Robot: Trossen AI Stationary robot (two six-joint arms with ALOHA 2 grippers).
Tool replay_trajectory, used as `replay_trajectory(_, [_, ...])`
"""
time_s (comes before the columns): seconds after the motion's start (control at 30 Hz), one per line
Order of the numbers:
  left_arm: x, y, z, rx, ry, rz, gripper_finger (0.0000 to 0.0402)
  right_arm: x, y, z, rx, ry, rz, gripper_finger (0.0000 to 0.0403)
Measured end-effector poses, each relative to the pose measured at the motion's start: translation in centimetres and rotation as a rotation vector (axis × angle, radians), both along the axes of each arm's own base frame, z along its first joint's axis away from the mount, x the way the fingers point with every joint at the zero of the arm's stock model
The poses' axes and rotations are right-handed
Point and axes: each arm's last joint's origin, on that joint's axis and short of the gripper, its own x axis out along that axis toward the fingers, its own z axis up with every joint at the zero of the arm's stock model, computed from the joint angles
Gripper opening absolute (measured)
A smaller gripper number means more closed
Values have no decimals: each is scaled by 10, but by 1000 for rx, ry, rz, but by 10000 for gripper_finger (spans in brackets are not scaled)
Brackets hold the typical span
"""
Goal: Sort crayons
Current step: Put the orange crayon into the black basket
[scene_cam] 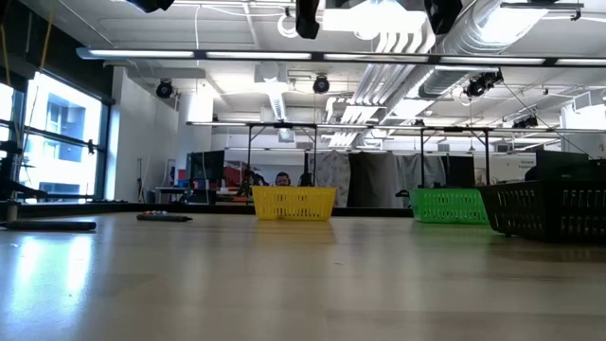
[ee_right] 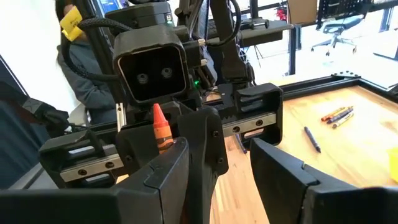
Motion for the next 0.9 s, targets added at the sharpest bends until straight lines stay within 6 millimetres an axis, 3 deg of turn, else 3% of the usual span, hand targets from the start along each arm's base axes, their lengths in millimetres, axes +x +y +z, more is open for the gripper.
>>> replay_trajectory(0.3, [3, 3, 3, -13, -18, -43, 0, 3, 2, 0, 20, -29, 7, 166])
replay_trajectory(0.63, [6, 2, 7, 18, 0, -40, 0, 2, 3, 4, 4, -51, 58, 93])
replay_trajectory(0.9, [3, -3, 8, 51, 9, 23, 0, -19, -5, 22, -17, -38, 91, 127])
